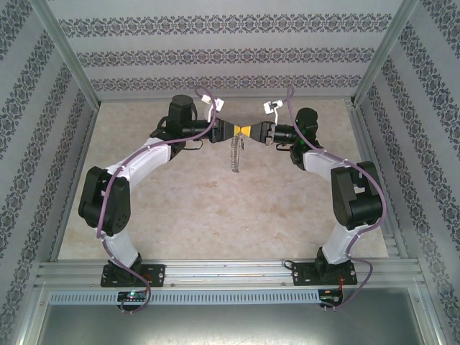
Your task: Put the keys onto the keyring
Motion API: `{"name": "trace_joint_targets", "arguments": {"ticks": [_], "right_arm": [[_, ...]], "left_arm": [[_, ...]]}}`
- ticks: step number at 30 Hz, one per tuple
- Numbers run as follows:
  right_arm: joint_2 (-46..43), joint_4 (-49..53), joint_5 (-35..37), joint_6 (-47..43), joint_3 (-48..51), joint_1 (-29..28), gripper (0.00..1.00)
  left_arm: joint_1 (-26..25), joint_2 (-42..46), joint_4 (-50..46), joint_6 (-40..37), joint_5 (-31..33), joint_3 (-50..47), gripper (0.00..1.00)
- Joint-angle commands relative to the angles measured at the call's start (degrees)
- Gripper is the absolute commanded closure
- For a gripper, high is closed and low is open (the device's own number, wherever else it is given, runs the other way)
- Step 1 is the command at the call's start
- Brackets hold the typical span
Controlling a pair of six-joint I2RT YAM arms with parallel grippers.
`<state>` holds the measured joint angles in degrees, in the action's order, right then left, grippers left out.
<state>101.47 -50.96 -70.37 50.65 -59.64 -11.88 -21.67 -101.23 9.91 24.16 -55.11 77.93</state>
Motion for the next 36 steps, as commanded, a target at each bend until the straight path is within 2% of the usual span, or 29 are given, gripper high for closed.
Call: {"name": "trace_joint_targets", "arguments": {"ticks": [1, 8, 12, 17, 24, 30, 36], "right_arm": [[-0.2, -1.9, 0.0, -1.3, -1.4, -0.5, 1.00], [-0.2, -2.0, 0.1, -1.3, -1.1, -0.2, 1.00], [-0.3, -2.1, 0.2, -1.4, -0.9, -0.1, 1.00], [-0.4, -2.1, 0.4, -1.4, -0.8, 0.1, 1.00], [-0.4, -2.2, 0.4, -1.5, -0.7, 0.4, 1.00], [-0.4, -2.3, 0.6, -1.4, -0.5, 0.3, 1.00], [-0.4, -2.2, 0.7, -1.4, -0.6, 0.4, 1.00]], "left_arm": [[-0.4, -0.4, 3.8, 1.0, -2.2, 1.1, 0.74], [-0.5, 0.3, 3.2, 0.2, -2.5, -0.1, 0.65], [-0.5, 0.5, 3.2, 0.0, -2.4, -0.7, 0.65], [-0.5, 0.4, 3.4, -0.1, -3.0, -0.8, 0.70], [-0.6, 0.4, 4.0, -0.2, -3.3, -1.2, 0.70], [-0.9, 0.0, 4.1, -0.3, -3.9, -0.7, 0.75], [-1.4, 0.2, 3.8, -1.2, -4.5, -1.2, 0.76]]}}
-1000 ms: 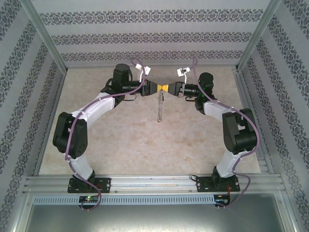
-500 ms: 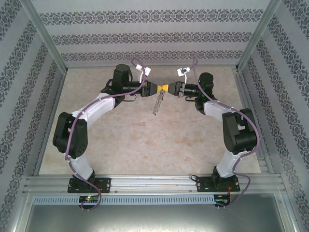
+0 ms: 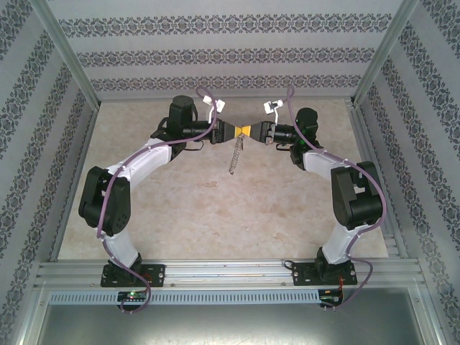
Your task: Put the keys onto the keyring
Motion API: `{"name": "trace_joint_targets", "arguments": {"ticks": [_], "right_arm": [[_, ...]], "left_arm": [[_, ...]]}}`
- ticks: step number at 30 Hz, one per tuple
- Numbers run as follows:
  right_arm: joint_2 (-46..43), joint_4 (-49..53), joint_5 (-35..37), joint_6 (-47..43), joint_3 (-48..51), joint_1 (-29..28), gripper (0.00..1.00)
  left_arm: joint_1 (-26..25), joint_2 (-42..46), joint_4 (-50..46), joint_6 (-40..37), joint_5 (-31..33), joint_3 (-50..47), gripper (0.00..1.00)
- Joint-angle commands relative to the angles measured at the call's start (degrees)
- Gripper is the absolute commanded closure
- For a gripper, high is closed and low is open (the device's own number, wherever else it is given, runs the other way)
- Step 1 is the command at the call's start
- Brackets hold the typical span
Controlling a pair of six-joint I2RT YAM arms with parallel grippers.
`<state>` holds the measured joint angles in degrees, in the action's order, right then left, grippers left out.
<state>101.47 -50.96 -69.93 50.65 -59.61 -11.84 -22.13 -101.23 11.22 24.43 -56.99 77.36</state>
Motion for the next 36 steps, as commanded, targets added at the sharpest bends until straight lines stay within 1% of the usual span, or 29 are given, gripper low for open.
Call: {"name": "trace_joint_targets", "arguments": {"ticks": [1, 5, 8, 13, 17, 20, 21, 22, 25, 26, 27, 33, 36], "right_arm": [[-0.3, -2.3, 0.3, -1.4, -0.6, 0.3, 1.00], [-0.2, -2.3, 0.3, -1.5, -0.7, 0.4, 1.00], [-0.3, -2.2, 0.3, -1.4, -0.8, 0.4, 1.00], [-0.3, -2.2, 0.4, -1.4, -0.6, 0.3, 1.00], [-0.6, -2.2, 0.5, -1.4, -0.3, 0.3, 1.00], [-1.0, -2.2, 0.7, -1.4, -0.1, 0.3, 1.00], [-1.2, -2.1, 0.8, -1.4, 0.0, 0.3, 1.00], [-1.4, -2.0, 1.1, -1.4, 0.1, 0.3, 0.98], [-2.8, -1.3, 2.3, -1.9, 1.1, 0.6, 0.82], [-3.5, -0.7, 3.2, -2.4, 1.5, 0.8, 0.75], [-4.3, 0.0, 4.1, -3.0, 2.0, 1.0, 0.71], [-8.5, 4.4, 9.3, -6.2, 4.0, 2.1, 0.59], [-10.3, 7.2, 12.7, -8.2, 5.0, 2.3, 0.58]], "left_arm": [[-1.0, 0.3, 2.5, -1.6, -2.7, -0.8, 0.76], [-1.0, 0.7, 1.9, -2.7, -2.6, -1.0, 0.77], [-1.0, 0.8, 1.5, -3.2, -2.7, -1.0, 0.83], [-1.0, 0.8, 1.5, -3.6, -2.4, -1.1, 0.86], [-1.1, 0.7, 2.7, -2.9, -2.0, -1.3, 0.92], [-1.1, 0.8, 4.1, -2.1, -1.7, -1.7, 1.00], [-1.1, 1.0, 4.5, -1.9, -1.6, -1.9, 1.00], [-1.1, 1.1, 4.9, -1.8, -1.3, -2.1, 1.00], [-1.2, 1.6, 6.7, -1.3, -0.9, -3.2, 1.00], [-1.2, 1.7, 7.0, -1.4, -0.6, -3.4, 1.00], [-1.2, 2.0, 7.2, -1.5, -0.4, -3.7, 1.00], [-1.2, 3.2, 8.0, -1.8, 0.3, -4.8, 1.00], [-1.2, 3.7, 8.7, -1.7, 0.6, -5.4, 1.00]]}}
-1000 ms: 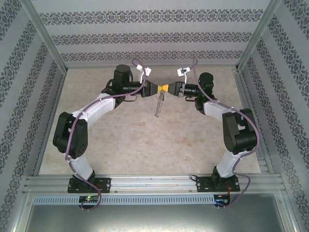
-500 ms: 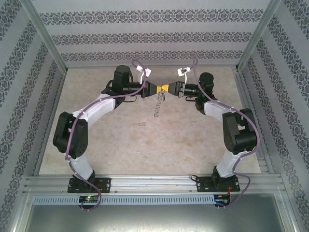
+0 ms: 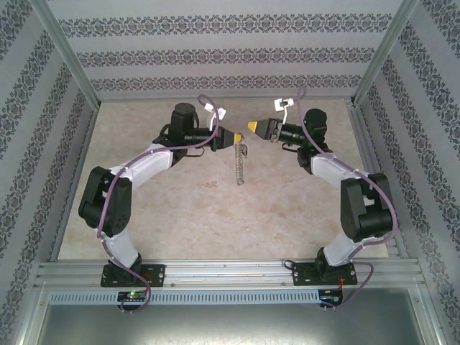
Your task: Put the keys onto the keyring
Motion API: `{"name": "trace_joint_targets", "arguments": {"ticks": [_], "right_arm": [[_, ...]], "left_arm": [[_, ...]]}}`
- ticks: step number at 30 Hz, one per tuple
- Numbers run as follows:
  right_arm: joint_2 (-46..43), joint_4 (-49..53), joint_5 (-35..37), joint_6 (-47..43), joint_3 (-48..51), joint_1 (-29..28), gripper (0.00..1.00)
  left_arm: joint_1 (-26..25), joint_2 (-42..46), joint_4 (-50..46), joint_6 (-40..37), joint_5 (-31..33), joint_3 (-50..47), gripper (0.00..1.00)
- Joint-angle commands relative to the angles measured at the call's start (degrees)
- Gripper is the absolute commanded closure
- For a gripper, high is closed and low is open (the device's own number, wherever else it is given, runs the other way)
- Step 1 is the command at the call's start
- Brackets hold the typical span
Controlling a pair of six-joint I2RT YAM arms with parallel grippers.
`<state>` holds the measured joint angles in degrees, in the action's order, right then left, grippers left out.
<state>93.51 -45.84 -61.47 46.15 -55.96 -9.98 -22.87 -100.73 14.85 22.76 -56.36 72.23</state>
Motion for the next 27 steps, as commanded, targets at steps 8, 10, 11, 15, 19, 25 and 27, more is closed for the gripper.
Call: {"name": "trace_joint_targets", "arguments": {"ticks": [8, 10, 11, 15, 19, 25, 27], "right_arm": [[-8.9, 15.3, 17.8, -12.7, 4.2, 0.1, 0.55], [-10.3, 16.9, 21.4, -13.9, 5.1, -0.1, 0.55], [-10.9, 17.3, 23.0, -14.4, 5.8, -0.1, 0.54], [-13.6, 17.7, 27.6, -15.1, 9.0, -0.3, 0.54], [-16.6, 17.6, 32.9, -16.2, 13.5, -0.8, 0.54], [-19.4, 15.5, 37.1, -18.2, 18.9, -3.5, 0.51], [-19.8, 13.6, 36.9, -18.8, 20.3, -5.1, 0.50]], "left_arm": [[-0.4, 4.5, 6.2, 0.1, 0.9, -1.3, 1.00], [-0.4, 4.7, 6.7, 0.1, 1.2, -1.5, 1.00], [-0.4, 4.7, 6.8, 0.2, 1.3, -1.6, 1.00], [-0.4, 5.0, 7.7, 0.6, 2.0, -1.9, 1.00], [-0.4, 5.3, 8.8, 1.2, 2.6, -2.2, 1.00], [-0.4, 5.7, 10.8, 2.9, 3.2, -2.5, 1.00], [-0.4, 5.8, 11.3, 3.4, 3.5, -2.6, 1.00]]}}
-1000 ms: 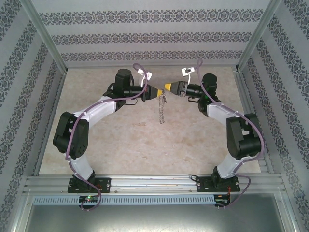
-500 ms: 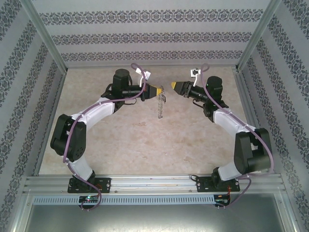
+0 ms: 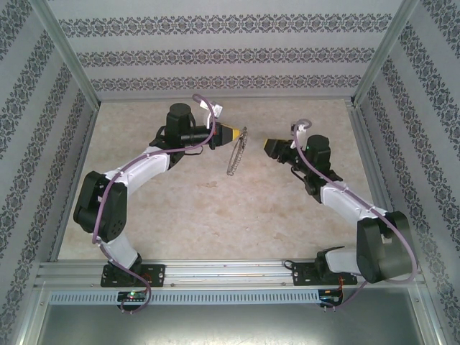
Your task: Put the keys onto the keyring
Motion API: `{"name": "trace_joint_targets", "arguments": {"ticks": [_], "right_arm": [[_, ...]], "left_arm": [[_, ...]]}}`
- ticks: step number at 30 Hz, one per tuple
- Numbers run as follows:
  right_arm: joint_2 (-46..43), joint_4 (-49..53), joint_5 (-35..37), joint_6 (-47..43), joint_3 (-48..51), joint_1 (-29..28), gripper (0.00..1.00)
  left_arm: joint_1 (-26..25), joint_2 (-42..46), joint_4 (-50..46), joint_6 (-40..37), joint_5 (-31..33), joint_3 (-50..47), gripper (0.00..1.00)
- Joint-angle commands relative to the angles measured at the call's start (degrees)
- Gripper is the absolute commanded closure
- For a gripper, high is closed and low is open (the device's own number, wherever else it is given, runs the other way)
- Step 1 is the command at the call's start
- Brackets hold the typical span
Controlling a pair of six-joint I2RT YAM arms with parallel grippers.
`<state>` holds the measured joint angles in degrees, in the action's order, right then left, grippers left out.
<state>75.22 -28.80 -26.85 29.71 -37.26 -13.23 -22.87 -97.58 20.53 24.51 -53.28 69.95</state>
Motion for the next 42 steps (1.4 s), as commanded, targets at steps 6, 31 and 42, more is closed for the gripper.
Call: {"name": "trace_joint_targets", "arguments": {"ticks": [6, 31, 42], "right_arm": [[-2.0, -5.7, 2.8, -5.0, 3.0, -6.6, 0.48], [7.4, -8.7, 3.1, -7.8, -6.4, -12.4, 0.48], [9.7, -9.5, -0.5, -8.6, -7.1, -12.4, 0.86]], "left_arm": [[-0.4, 3.3, 6.2, 2.2, 1.8, -0.7, 1.00], [-0.4, 4.0, 8.5, 5.9, 3.3, -2.4, 1.00], [-0.4, 4.2, 9.2, 6.3, 3.9, -2.8, 1.00]]}}
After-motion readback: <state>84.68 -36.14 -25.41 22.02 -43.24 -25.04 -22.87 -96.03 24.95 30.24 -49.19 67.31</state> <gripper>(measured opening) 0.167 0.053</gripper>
